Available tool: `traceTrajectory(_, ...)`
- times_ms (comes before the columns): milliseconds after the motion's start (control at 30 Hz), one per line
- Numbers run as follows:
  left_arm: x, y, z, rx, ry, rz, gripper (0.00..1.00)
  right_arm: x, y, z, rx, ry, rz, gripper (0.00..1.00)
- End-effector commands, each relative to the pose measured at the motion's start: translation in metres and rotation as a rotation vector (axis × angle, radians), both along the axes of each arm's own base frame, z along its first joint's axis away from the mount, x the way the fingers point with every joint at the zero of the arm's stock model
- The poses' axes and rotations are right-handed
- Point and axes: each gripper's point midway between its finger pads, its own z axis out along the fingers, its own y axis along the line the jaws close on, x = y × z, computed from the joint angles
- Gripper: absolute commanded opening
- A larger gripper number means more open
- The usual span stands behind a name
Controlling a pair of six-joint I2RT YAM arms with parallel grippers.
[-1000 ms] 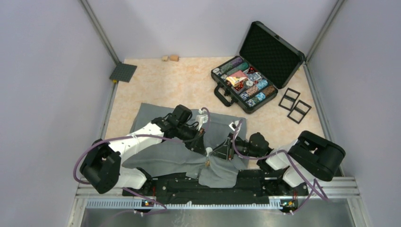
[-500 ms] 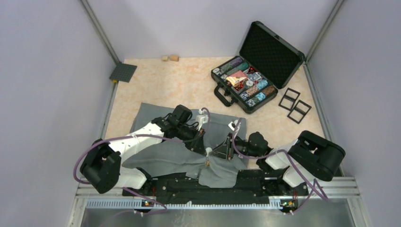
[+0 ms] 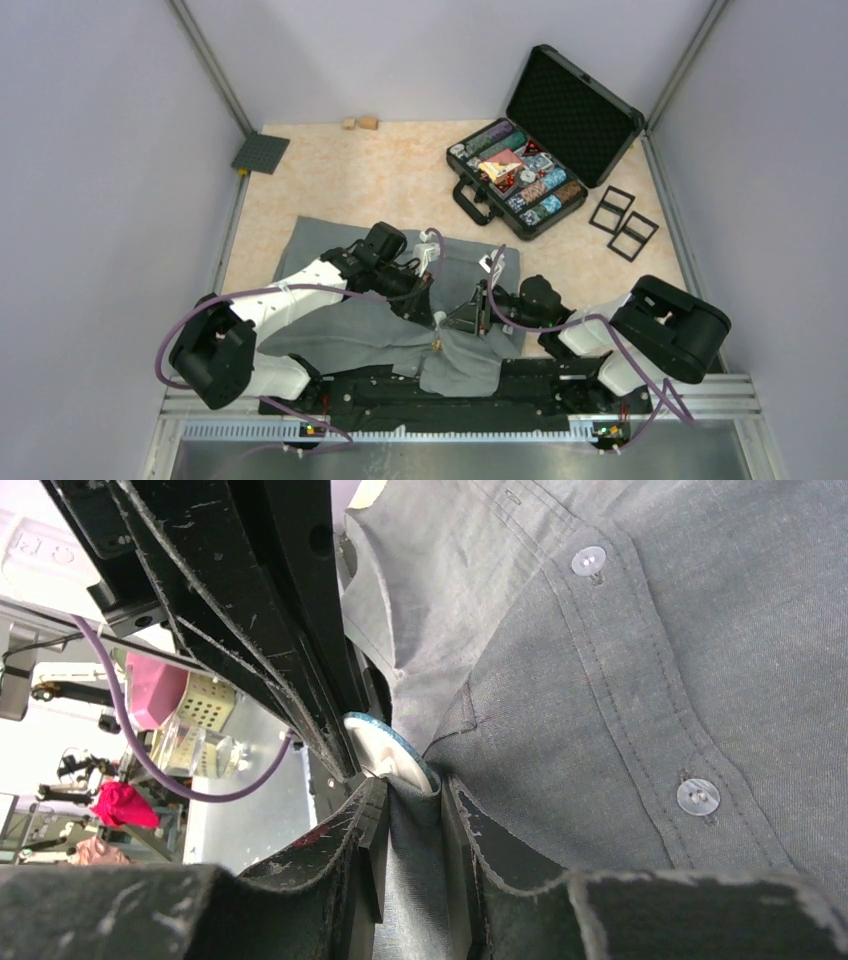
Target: Pin the brooch onto the clothing
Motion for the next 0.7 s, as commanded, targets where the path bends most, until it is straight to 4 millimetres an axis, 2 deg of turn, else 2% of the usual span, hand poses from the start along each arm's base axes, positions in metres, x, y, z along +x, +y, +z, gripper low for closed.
traceTrajectory(0, -0.008, -0.024, 0.034, -0.156, -0.035, -0.112, 0.0, 0.034, 0.017, 0.041, 0.089, -0.077, -0.094, 0.26)
traceTrajectory(667, -0.012, -0.026, 0.035, -0.161, -0.041, -0.128, 0.0, 0.051, 0.034, 0.022, 0.007, 0.048, -0.122, 0.24)
